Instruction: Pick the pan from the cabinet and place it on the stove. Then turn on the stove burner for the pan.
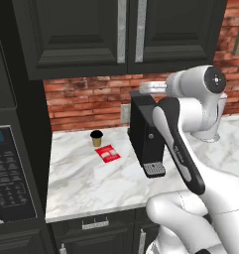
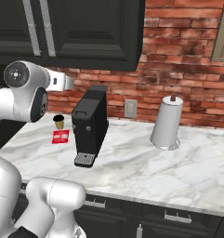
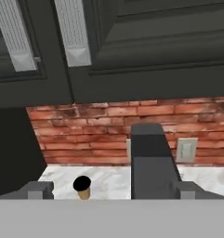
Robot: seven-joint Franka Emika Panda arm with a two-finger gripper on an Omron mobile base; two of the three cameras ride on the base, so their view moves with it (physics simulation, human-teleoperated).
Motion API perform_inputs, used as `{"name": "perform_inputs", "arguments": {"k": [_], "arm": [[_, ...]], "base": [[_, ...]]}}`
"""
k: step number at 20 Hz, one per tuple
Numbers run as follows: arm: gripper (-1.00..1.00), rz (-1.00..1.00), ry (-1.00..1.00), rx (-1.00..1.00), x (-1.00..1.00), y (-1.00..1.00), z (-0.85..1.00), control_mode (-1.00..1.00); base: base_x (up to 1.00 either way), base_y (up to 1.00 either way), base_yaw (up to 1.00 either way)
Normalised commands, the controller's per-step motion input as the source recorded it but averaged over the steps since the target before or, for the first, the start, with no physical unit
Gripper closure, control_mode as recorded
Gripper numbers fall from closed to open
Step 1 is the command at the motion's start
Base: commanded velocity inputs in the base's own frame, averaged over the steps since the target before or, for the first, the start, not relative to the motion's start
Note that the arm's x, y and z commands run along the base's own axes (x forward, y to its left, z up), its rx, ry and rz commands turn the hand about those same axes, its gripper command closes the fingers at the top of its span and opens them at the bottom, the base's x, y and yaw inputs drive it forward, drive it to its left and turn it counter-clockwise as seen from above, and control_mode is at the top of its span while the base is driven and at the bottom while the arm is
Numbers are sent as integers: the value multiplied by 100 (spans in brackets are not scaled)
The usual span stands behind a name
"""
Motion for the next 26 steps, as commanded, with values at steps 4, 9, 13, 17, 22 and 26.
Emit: {"name": "perform_inputs", "arguments": {"k": [4,9,13,17,22,26], "arm": [[-100,4,-41,0,0,18,62,-100],[-100,4,-31,0,9,18,57,-100],[-100,2,-27,0,22,10,46,-100],[-100,0,-26,1,29,0,33,-100],[-100,0,-15,2,56,0,15,-100],[-100,-1,-9,0,63,9,2,-100]], "base": [[0,0,0],[0,0,0],[0,0,0],[0,0,0],[0,0,0],[0,0,0]]}}
